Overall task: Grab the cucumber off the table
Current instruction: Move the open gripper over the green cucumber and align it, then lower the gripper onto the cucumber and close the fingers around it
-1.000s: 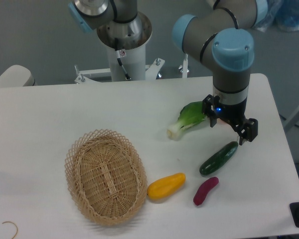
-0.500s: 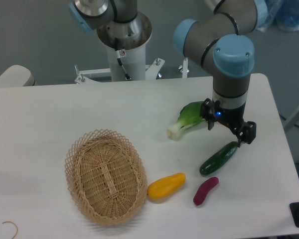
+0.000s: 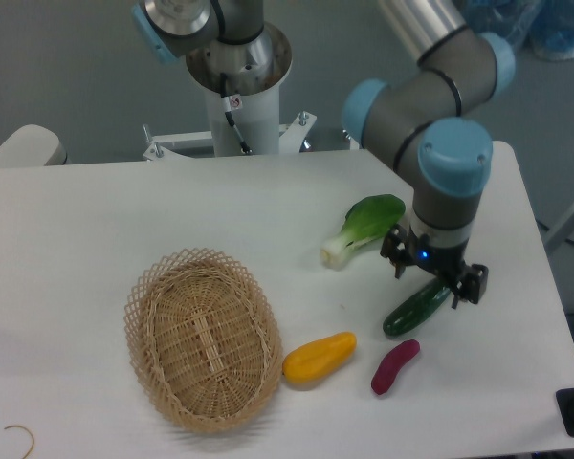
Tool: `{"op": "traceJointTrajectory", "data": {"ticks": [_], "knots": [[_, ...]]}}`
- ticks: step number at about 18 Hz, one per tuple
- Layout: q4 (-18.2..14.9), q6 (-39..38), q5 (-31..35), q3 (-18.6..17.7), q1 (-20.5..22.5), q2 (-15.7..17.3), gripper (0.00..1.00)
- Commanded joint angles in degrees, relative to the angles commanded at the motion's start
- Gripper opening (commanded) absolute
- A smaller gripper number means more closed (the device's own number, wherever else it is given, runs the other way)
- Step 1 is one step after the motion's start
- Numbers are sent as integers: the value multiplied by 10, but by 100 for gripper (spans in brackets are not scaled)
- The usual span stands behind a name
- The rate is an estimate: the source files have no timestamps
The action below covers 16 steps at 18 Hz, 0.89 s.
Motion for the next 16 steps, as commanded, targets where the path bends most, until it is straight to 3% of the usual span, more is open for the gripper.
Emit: {"op": "traceJointTrajectory", "data": {"ticks": [3,8,16], "knots": [[39,1,2,-5,0,-26,100],[79,22,10,-34,-2,-31,100],[80,99,39,-59,-3,-25,100]]}}
